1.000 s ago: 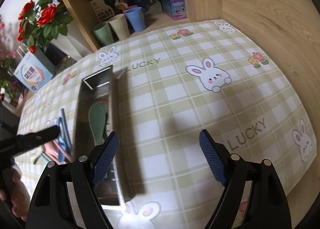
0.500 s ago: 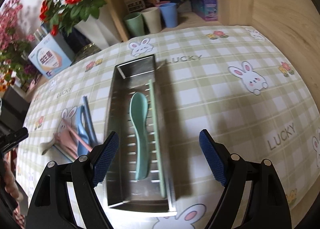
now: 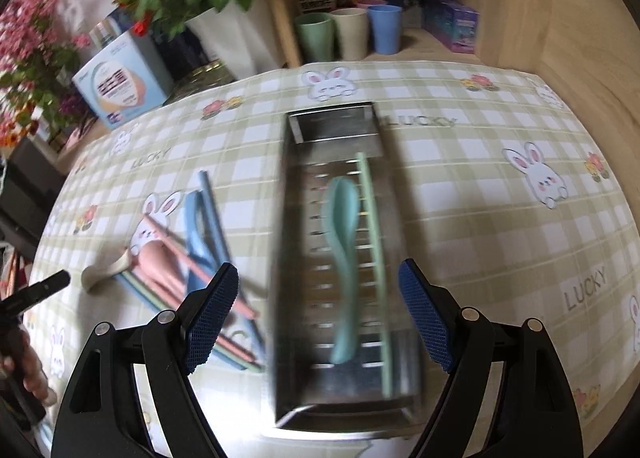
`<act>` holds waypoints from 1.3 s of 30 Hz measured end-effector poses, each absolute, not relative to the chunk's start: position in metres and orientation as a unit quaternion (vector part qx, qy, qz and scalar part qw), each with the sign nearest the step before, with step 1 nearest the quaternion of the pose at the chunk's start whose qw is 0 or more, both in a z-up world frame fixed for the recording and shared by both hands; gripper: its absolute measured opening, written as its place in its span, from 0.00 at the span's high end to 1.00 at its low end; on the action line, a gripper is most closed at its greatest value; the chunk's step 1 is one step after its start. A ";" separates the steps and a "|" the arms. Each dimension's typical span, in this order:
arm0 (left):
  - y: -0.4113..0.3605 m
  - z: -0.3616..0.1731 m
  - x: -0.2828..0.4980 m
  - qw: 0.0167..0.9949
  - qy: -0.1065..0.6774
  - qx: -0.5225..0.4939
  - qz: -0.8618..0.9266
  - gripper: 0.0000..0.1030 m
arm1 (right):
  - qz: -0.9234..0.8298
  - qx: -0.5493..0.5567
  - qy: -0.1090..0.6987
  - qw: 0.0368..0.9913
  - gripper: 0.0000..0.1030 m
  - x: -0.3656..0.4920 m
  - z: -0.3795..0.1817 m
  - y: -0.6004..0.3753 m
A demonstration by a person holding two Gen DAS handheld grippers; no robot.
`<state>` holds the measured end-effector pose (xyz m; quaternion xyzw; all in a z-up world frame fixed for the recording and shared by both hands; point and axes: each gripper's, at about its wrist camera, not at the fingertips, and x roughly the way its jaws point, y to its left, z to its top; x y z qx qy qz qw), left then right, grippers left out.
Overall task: Organize utensils
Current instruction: 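Grasp a pink chopstick from the pile with the right gripper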
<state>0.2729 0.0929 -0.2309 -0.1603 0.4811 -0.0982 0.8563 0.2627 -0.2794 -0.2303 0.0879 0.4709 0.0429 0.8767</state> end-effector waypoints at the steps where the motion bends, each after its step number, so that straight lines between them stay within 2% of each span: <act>1: 0.093 -0.231 0.272 0.857 0.480 -0.159 -0.099 0.59 | 0.055 0.079 0.471 0.877 0.23 0.264 -0.229 -0.272; 4: 0.093 -0.230 0.265 0.860 0.473 -0.164 -0.094 0.58 | 0.084 0.048 0.467 0.879 0.24 0.267 -0.226 -0.251; 6: 0.093 -0.229 0.260 0.862 0.466 -0.175 -0.097 0.57 | 0.101 0.033 0.469 0.877 0.28 0.271 -0.225 -0.239; 8: 0.091 -0.228 0.254 0.867 0.457 -0.177 -0.095 0.56 | 0.122 0.016 0.476 0.871 0.39 0.277 -0.227 -0.224; 9: 0.089 -0.227 0.252 0.870 0.454 -0.172 -0.093 0.56 | 0.128 0.007 0.479 0.868 0.41 0.280 -0.229 -0.218; 11: 0.088 -0.226 0.249 0.874 0.449 -0.163 -0.090 0.56 | 0.147 -0.022 0.490 0.859 0.54 0.288 -0.236 -0.201; 14: 0.091 -0.226 0.244 0.877 0.444 -0.163 -0.085 0.56 | 0.167 -0.052 0.506 0.845 0.66 0.298 -0.248 -0.180; 20: 0.099 -0.228 0.235 0.875 0.440 -0.180 -0.086 0.56 | 0.176 -0.077 0.517 0.834 0.73 0.312 -0.261 -0.157; 25: 0.101 -0.230 0.230 0.868 0.438 -0.209 -0.106 0.53 | 0.161 -0.048 0.536 0.828 0.74 0.310 -0.267 -0.157; 29: 0.093 -0.233 0.230 0.864 0.442 -0.210 -0.118 0.53 | 0.154 -0.032 0.543 0.825 0.83 0.306 -0.269 -0.159; 36: 0.087 -0.237 0.229 0.859 0.451 -0.210 -0.123 0.53 | 0.156 -0.028 0.545 0.823 0.83 0.298 -0.274 -0.154; 37: 0.087 -0.237 0.229 0.858 0.452 -0.210 -0.122 0.53 | 0.158 -0.026 0.546 0.823 0.84 0.297 -0.275 -0.153; 39: 0.087 -0.238 0.228 0.858 0.453 -0.210 -0.120 0.53 | 0.148 -0.024 0.537 0.830 0.93 0.294 -0.273 -0.153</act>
